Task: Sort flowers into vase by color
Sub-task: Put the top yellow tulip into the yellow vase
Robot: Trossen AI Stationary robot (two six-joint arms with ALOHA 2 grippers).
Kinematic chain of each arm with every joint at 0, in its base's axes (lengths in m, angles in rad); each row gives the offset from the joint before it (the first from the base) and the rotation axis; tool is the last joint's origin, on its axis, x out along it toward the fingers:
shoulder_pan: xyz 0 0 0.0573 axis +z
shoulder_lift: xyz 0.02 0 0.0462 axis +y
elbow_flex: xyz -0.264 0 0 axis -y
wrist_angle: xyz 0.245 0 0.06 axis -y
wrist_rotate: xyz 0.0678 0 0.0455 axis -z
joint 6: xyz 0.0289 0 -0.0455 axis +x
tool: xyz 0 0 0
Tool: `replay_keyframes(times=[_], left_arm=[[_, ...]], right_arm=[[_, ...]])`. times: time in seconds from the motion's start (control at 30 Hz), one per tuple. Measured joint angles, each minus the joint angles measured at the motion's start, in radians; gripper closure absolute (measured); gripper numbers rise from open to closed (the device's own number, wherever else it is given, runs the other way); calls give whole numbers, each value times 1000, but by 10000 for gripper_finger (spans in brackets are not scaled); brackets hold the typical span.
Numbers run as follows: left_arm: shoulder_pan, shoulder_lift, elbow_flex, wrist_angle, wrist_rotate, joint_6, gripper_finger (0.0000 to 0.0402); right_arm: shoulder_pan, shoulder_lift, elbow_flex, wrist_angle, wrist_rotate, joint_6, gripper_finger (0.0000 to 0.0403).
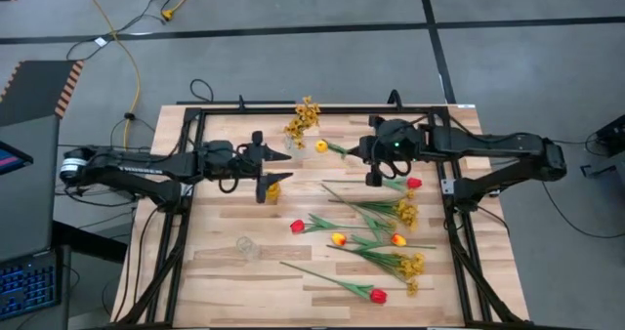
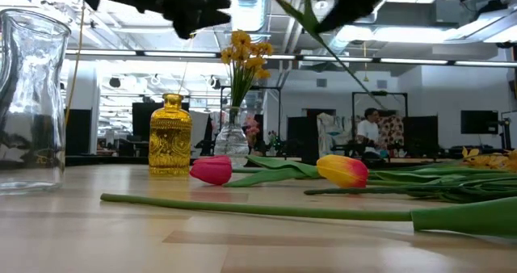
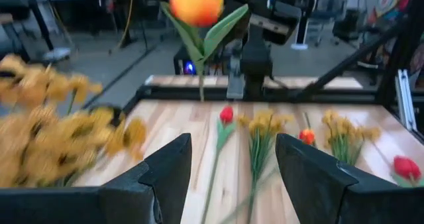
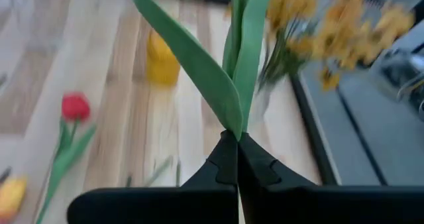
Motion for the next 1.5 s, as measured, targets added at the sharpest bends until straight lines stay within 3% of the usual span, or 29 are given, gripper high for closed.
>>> replay_keyframes(times=[0.33, 0.6, 0.93, 1.3, 1.5], left_arm=[[-24, 190, 0, 404, -23, 28, 194], [-23, 306, 50, 600, -48, 82, 194], [-23, 405, 195, 601, -18, 104, 194], [-23, 406, 253, 593, -16, 104, 196], [-23, 406, 253, 586, -16, 104, 248]], right_arm=[[36, 1, 0, 215, 0, 0, 381], [76, 1, 0, 320, 0, 0, 381], [106, 1, 0, 325, -1, 1, 381], [105, 1, 0, 325, 0, 1, 381], [105, 1, 0, 325, 0, 1, 381]])
